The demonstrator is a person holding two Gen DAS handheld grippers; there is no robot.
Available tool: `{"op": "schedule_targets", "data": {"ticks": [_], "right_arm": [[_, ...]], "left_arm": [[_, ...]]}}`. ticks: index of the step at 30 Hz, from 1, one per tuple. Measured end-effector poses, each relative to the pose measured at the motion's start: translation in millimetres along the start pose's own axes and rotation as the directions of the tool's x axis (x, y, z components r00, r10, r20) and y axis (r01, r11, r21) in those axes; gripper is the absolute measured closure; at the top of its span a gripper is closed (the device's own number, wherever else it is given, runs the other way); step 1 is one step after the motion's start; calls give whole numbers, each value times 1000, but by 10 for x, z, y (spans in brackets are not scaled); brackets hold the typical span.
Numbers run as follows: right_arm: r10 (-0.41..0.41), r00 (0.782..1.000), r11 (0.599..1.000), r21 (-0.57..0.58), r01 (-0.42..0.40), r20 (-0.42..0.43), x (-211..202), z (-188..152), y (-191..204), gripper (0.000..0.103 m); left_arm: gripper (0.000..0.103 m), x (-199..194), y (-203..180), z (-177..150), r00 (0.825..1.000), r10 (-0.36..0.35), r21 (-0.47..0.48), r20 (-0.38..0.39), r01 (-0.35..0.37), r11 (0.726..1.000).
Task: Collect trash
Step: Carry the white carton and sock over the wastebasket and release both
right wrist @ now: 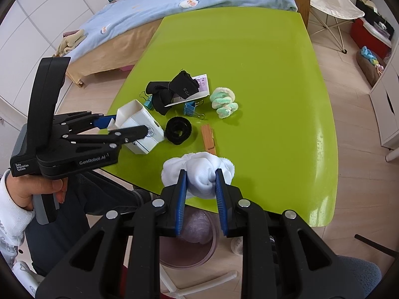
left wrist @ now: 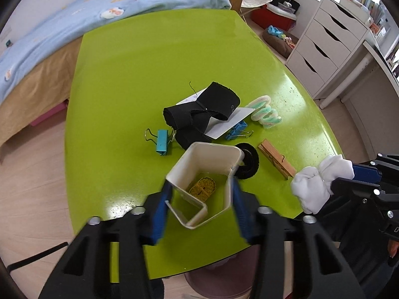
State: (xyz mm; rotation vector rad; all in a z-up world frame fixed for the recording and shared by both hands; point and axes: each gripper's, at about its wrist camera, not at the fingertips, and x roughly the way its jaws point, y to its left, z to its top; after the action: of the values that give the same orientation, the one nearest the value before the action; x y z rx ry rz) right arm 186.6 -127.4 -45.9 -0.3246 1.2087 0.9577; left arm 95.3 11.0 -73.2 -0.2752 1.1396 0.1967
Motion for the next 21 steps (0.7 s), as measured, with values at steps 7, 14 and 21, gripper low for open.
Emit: {"op": "schedule_targets", "data": {"ticks": [7,14,21], "right_arm": [[3,1000,1000,1,-3,9,-2,28,13,81],[13,1000,1000,-2,-13,27,-64,18,44,81],[28,999,999,-18,-28,36,-176,-51,112,81]], "left_arm": [[71,-130,47,14,999,2,-12,48,-2,1000],[71,-405,96,-8,994,1,-30,113,2,1000],[71,-695,91,-179,989,-5,-30,150,9,1000]]}}
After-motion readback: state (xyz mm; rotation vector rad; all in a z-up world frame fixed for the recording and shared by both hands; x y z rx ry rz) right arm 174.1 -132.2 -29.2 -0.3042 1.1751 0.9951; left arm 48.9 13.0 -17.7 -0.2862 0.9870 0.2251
